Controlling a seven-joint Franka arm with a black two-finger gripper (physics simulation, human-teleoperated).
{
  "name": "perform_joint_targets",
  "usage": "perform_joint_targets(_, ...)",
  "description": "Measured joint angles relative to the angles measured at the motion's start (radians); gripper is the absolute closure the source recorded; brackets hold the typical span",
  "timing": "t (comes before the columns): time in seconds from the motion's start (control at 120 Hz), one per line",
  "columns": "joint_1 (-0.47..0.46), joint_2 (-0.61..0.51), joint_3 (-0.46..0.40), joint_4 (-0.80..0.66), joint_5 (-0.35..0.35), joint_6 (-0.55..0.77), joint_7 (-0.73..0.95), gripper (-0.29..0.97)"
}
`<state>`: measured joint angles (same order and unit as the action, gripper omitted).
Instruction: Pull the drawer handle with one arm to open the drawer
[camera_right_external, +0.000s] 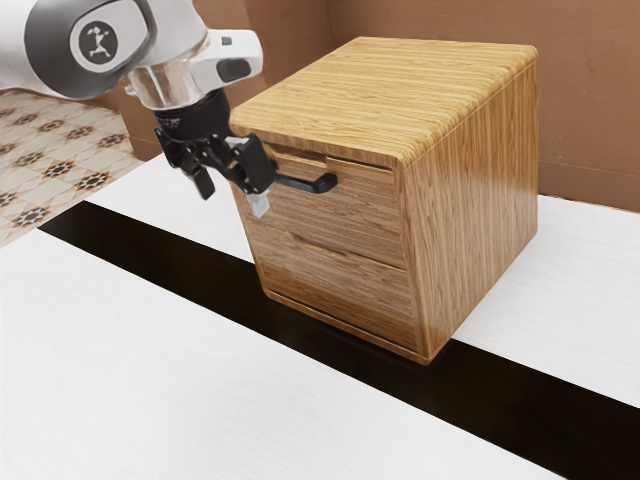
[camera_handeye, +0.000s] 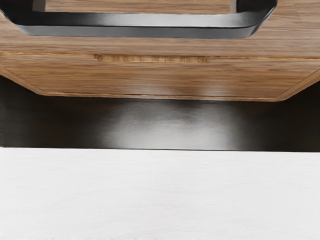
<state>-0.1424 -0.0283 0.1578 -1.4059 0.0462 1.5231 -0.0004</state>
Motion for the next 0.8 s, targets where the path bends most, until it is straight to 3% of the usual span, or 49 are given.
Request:
perform_joint_targets(0.3, 0.097, -0.001, 0.005, 0.007, 0.008, -0.018, 0.0, 0.0)
perform_joint_targets(0.483, 0.112, -0.009, -0.005, 0.218, -0.006, -0.109, -0.046, 0.0)
perform_joint_targets(0.633, 0.055, -0.007, -0.007, 0.233, -0.011, -0.157, -0.211, 0.0)
perform_joint_targets(0.8, 0.023, -0.001, -0.033, 0.234, -0.012, -0.175, -0.502, 0.0)
